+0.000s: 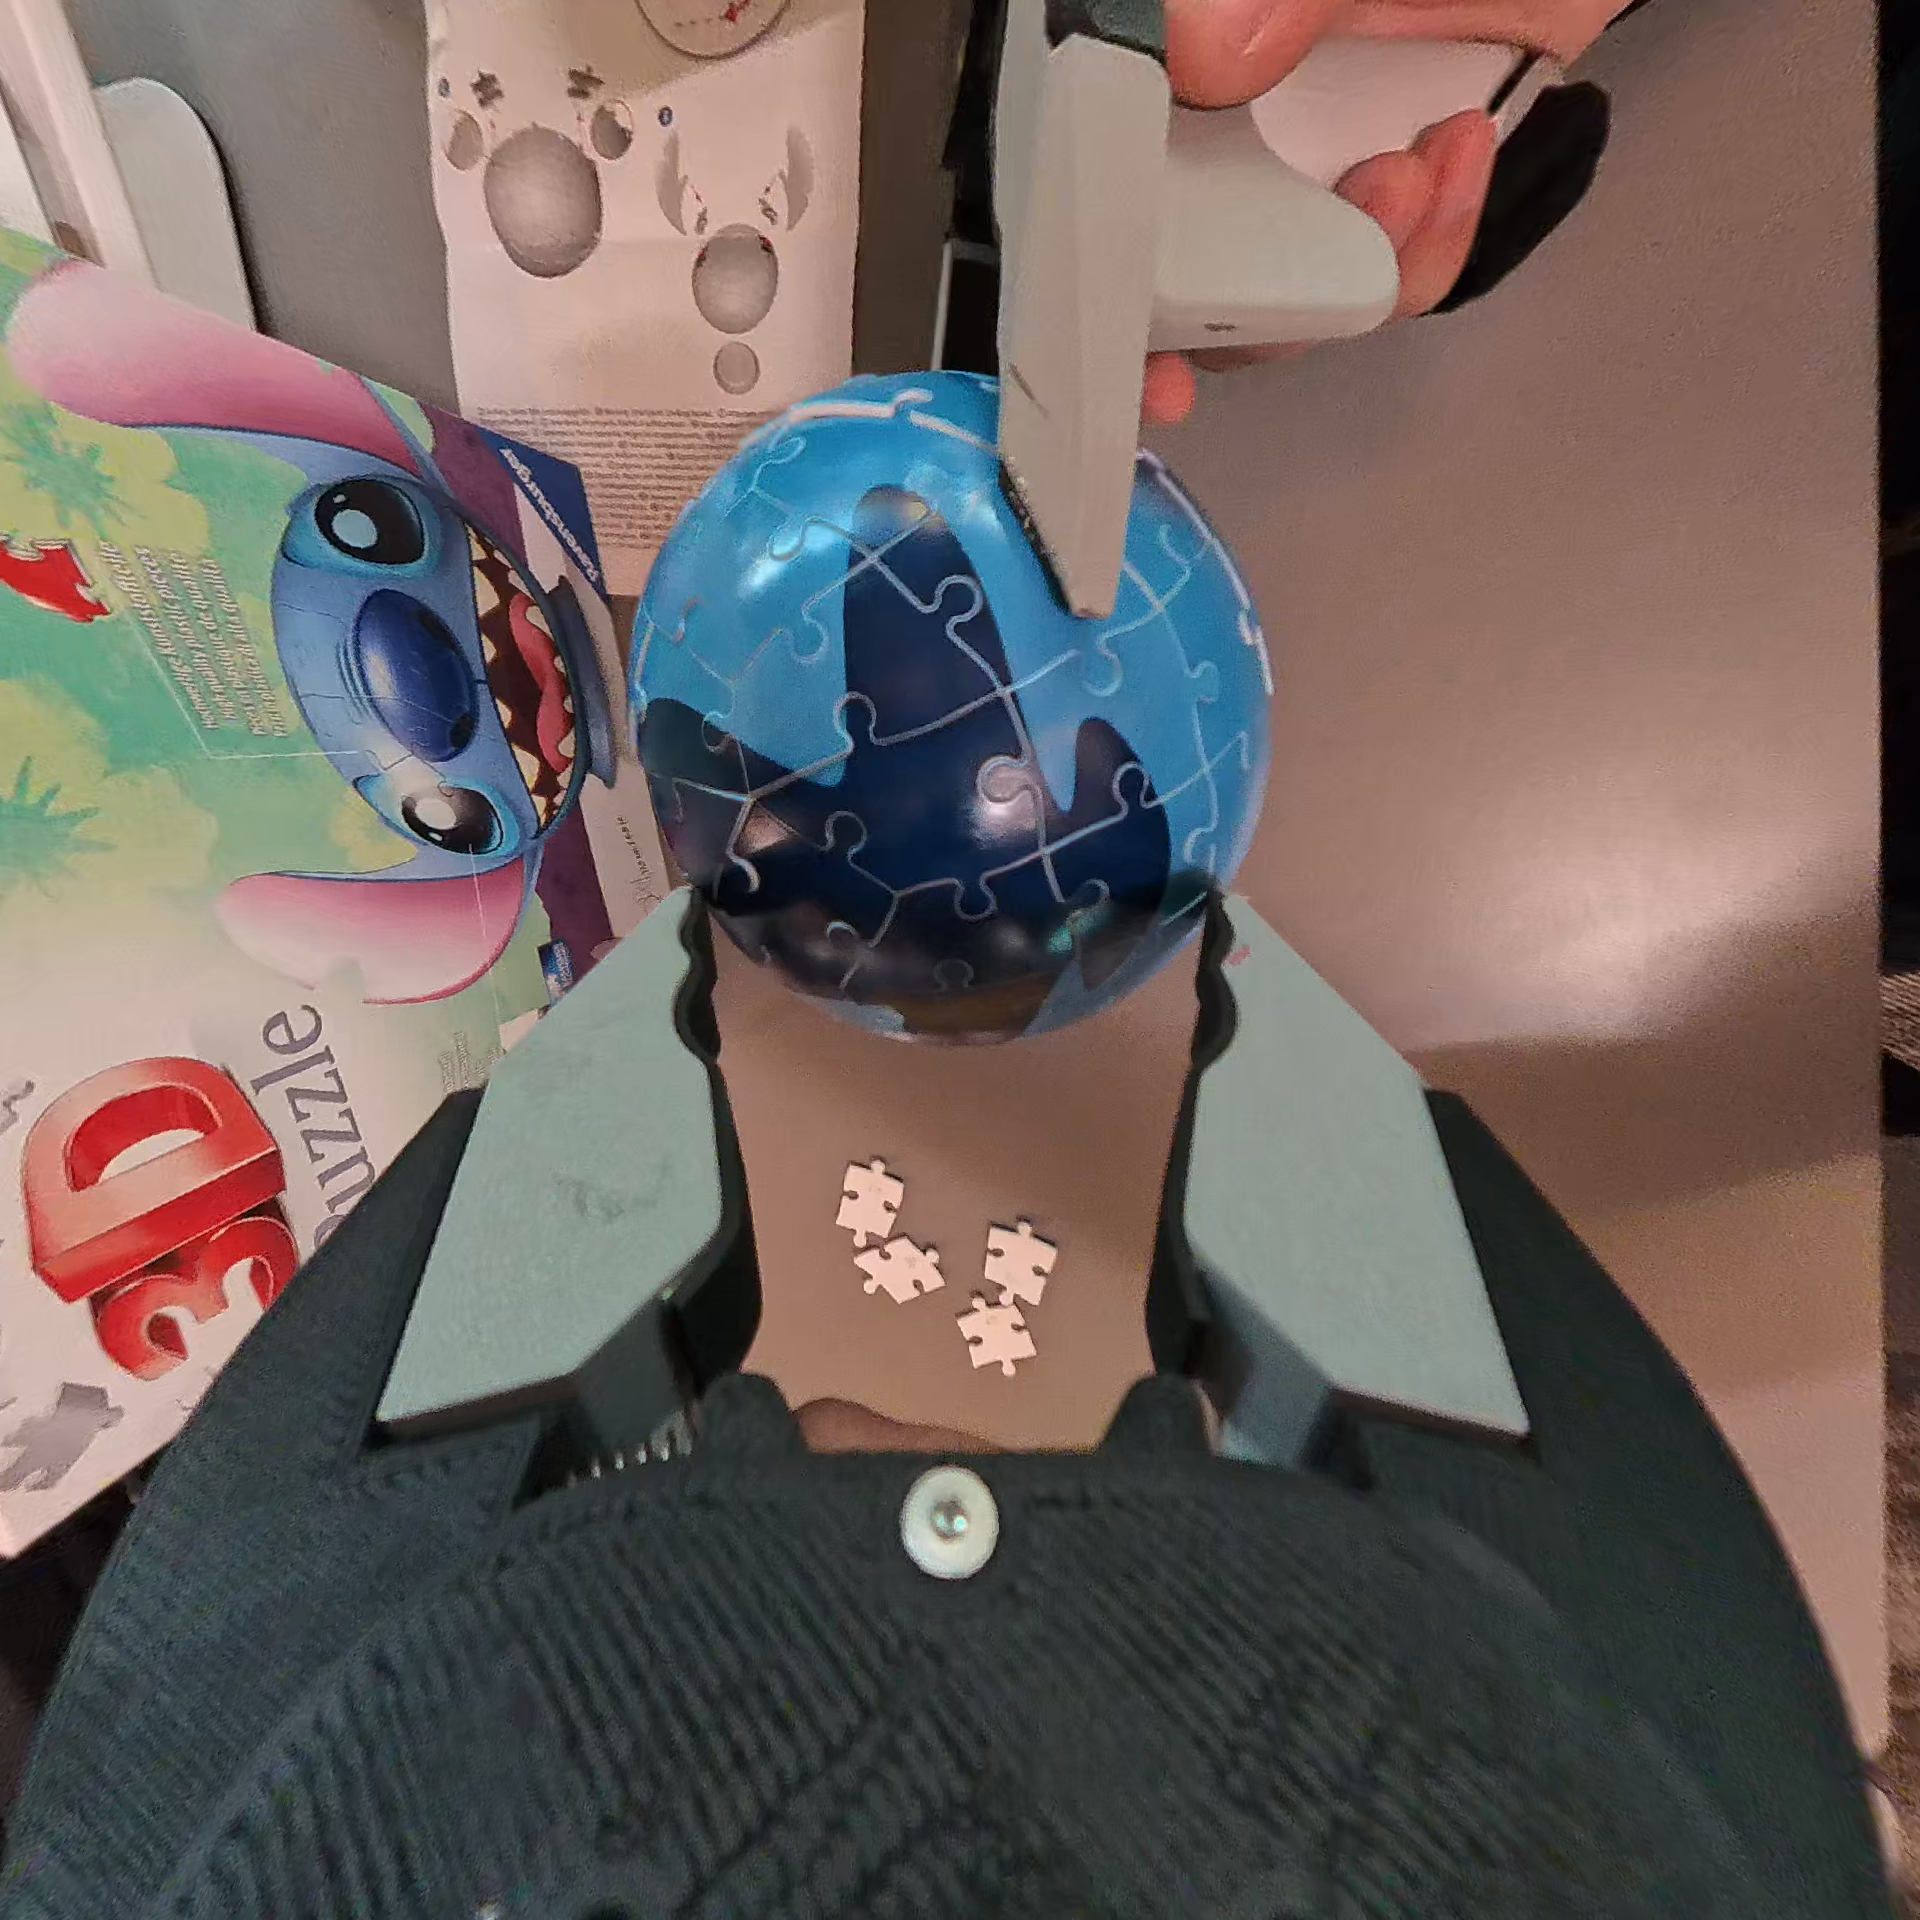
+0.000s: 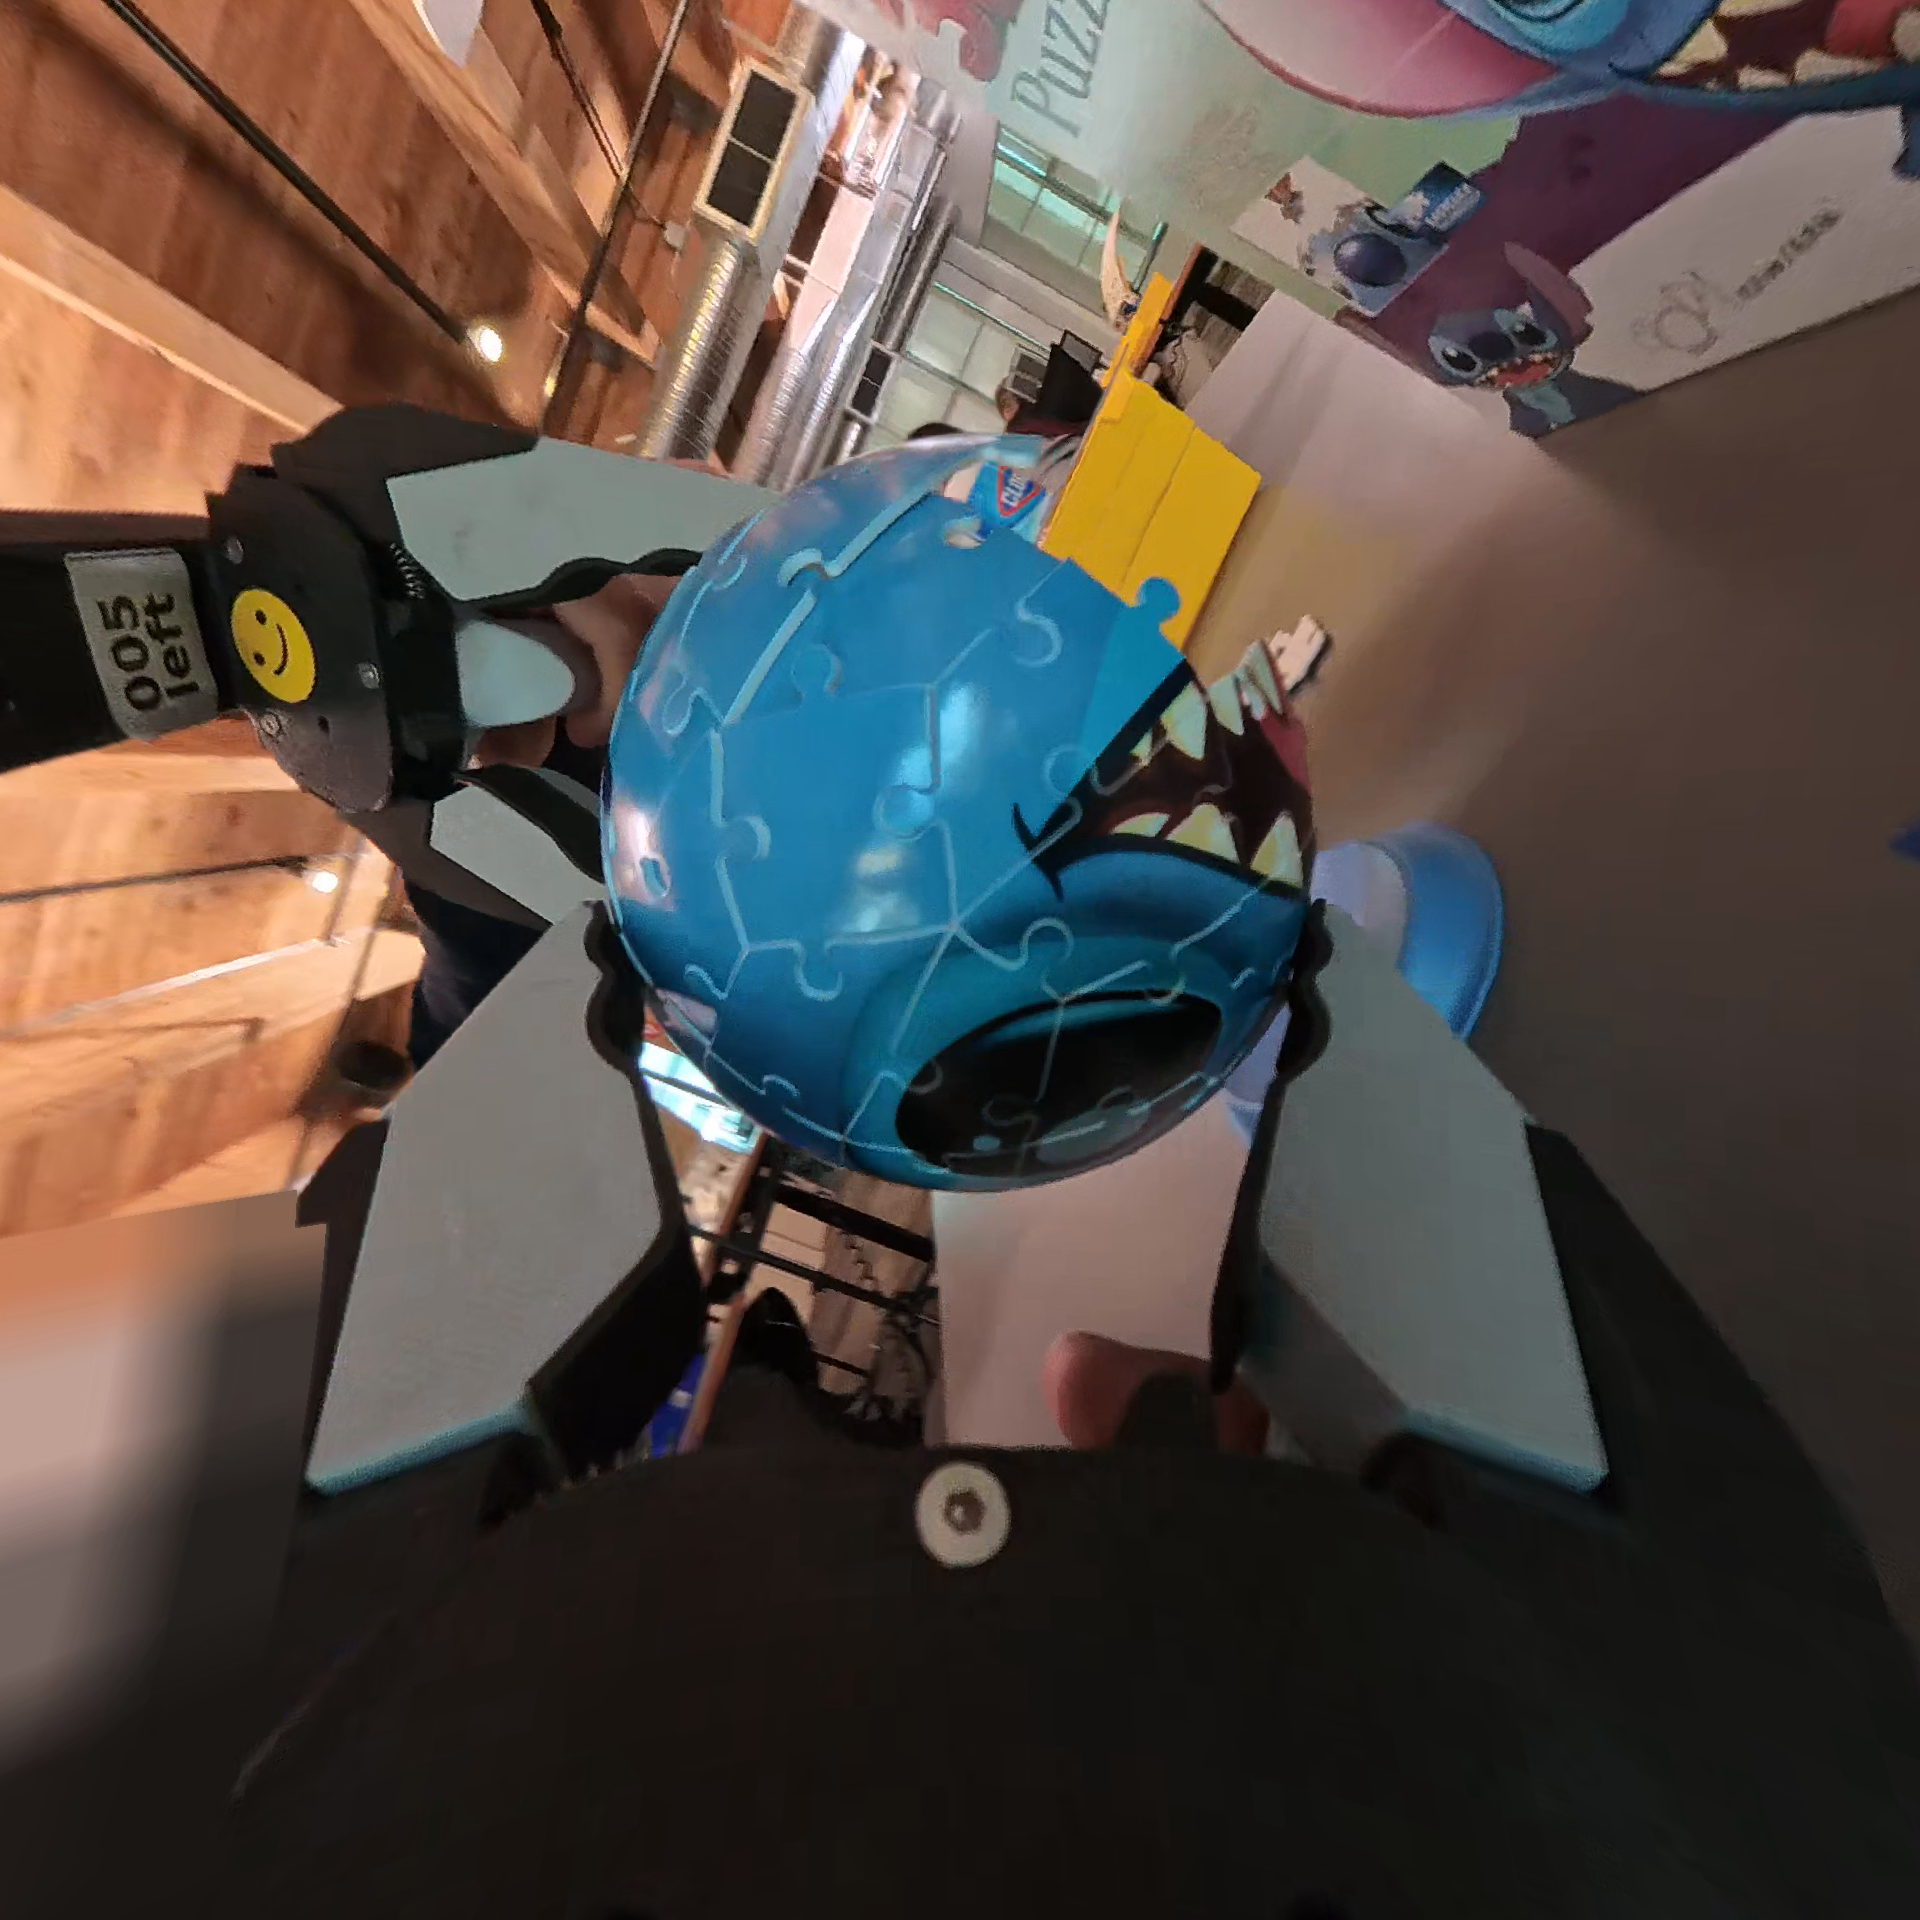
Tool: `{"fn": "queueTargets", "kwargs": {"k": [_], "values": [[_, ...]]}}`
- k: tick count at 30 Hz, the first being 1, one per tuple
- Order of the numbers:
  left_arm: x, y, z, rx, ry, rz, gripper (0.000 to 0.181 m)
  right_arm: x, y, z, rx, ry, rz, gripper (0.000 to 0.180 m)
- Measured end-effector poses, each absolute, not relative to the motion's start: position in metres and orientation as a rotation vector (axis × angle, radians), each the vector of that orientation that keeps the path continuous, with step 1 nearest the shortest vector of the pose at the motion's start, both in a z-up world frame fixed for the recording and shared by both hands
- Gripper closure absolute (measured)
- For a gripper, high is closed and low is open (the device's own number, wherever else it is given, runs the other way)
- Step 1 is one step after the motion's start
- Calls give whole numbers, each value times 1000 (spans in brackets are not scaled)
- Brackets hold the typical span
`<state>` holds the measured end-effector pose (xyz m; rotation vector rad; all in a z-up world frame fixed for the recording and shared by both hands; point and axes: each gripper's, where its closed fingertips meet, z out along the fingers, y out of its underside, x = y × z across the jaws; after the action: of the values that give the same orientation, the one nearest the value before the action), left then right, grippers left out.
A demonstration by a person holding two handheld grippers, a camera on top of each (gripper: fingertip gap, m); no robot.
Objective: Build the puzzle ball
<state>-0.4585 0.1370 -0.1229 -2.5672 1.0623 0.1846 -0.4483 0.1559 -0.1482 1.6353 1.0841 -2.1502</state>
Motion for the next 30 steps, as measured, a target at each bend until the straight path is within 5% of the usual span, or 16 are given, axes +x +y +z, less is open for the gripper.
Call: {"fn": "queueTargets", "kwargs": {"k": [9,17,30], "values": [[-453,144,-113,-2670,1168,109,90,-444,166,-140,1640,742,-2161,57],[-458,145,-142,-2654,1156,84,105,-449,177,-170,1796,888,-2131,58],[-471,121,-143,-2364,829,177,103,-455,171,-167,1799,1009,-2173,66]]}}
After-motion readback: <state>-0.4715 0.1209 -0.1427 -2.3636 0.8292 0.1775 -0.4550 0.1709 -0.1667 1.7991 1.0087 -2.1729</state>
